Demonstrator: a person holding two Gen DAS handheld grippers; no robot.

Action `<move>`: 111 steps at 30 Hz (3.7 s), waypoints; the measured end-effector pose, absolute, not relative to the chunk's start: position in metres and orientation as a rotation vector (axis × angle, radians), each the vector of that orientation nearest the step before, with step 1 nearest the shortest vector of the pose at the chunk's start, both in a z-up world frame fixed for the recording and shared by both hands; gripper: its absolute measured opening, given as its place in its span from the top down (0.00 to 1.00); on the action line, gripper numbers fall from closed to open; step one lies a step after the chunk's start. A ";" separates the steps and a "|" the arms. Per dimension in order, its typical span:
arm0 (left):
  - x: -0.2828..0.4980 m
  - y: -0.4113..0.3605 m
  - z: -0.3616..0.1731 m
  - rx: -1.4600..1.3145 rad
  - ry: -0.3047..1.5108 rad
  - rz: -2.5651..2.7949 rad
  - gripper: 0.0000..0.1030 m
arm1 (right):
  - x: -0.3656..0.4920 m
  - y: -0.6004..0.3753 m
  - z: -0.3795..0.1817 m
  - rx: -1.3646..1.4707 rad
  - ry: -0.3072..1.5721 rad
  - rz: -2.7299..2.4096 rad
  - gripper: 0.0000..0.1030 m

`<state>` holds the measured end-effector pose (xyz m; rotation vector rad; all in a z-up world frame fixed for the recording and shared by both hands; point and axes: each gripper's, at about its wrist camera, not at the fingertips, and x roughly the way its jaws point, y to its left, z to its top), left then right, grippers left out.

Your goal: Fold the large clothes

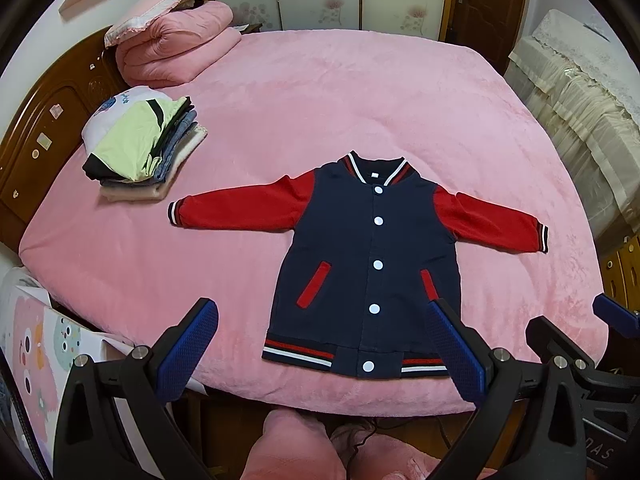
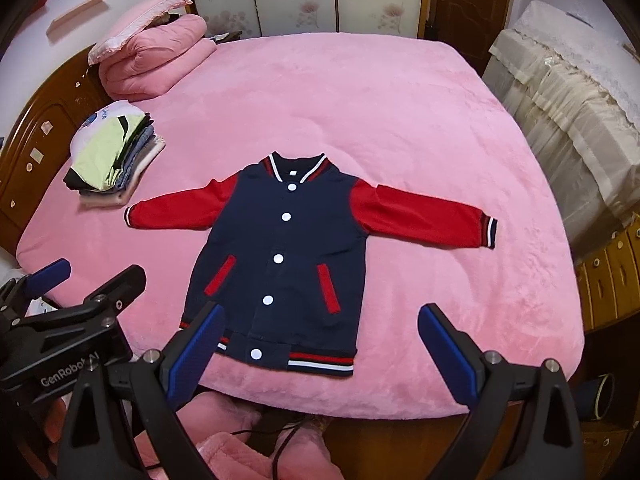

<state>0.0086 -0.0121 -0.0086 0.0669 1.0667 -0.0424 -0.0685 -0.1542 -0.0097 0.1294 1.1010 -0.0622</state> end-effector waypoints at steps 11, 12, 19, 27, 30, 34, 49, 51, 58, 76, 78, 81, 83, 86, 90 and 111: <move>0.004 -0.013 -0.013 0.050 1.078 -0.044 0.01 | -0.072 -0.161 -0.017 0.186 1.133 -0.035 0.05; 0.004 -0.013 -0.014 0.049 1.078 -0.042 0.01 | -0.073 -0.161 -0.017 0.189 1.137 -0.032 0.05; -0.001 -0.010 -0.016 0.032 1.086 -0.034 0.01 | -0.073 -0.159 -0.017 0.190 1.139 -0.012 0.05; 0.000 -0.004 -0.013 0.045 1.083 -0.018 0.01 | -0.066 -0.156 -0.013 0.172 1.125 -0.020 0.05; 0.004 0.003 -0.012 0.038 1.081 -0.008 0.01 | -0.061 -0.152 -0.014 0.167 1.130 -0.018 0.05; 0.010 0.009 -0.016 0.036 1.094 -0.013 0.01 | -0.053 -0.144 -0.016 0.168 1.137 -0.018 0.05; 0.081 0.119 -0.144 -0.403 1.427 -0.002 0.01 | 0.006 -0.081 -0.078 0.234 1.211 0.014 0.06; 0.098 0.144 -0.166 -0.437 1.456 0.074 0.01 | 0.021 -0.063 -0.092 0.254 1.207 0.039 0.06; 0.166 0.248 -0.232 -0.608 1.448 0.186 0.01 | 0.089 -0.007 -0.137 0.333 1.167 0.122 0.06; 0.272 0.342 -0.320 -0.841 1.195 0.061 0.15 | 0.154 0.037 -0.233 0.547 1.250 -0.004 0.06; 0.272 0.332 -0.318 -0.796 1.180 0.100 0.40 | 0.152 0.036 -0.235 0.566 1.249 -0.004 0.06; 0.276 0.322 -0.312 -0.757 1.174 0.174 0.62 | 0.149 0.031 -0.232 0.611 1.226 -0.005 0.06; 0.277 0.312 -0.302 -0.739 1.141 0.188 0.71 | 0.147 0.025 -0.229 0.635 1.209 0.000 0.06; 0.275 0.293 -0.277 -0.670 1.087 0.213 0.76 | 0.142 0.014 -0.225 0.651 1.192 0.008 0.06; 0.272 0.249 -0.228 -0.582 0.993 0.176 0.77 | 0.137 -0.010 -0.216 0.666 1.155 0.017 0.06; 0.241 -0.048 -0.167 -0.315 1.067 -0.299 0.57 | 0.089 -0.245 -0.185 0.649 1.012 -0.203 0.06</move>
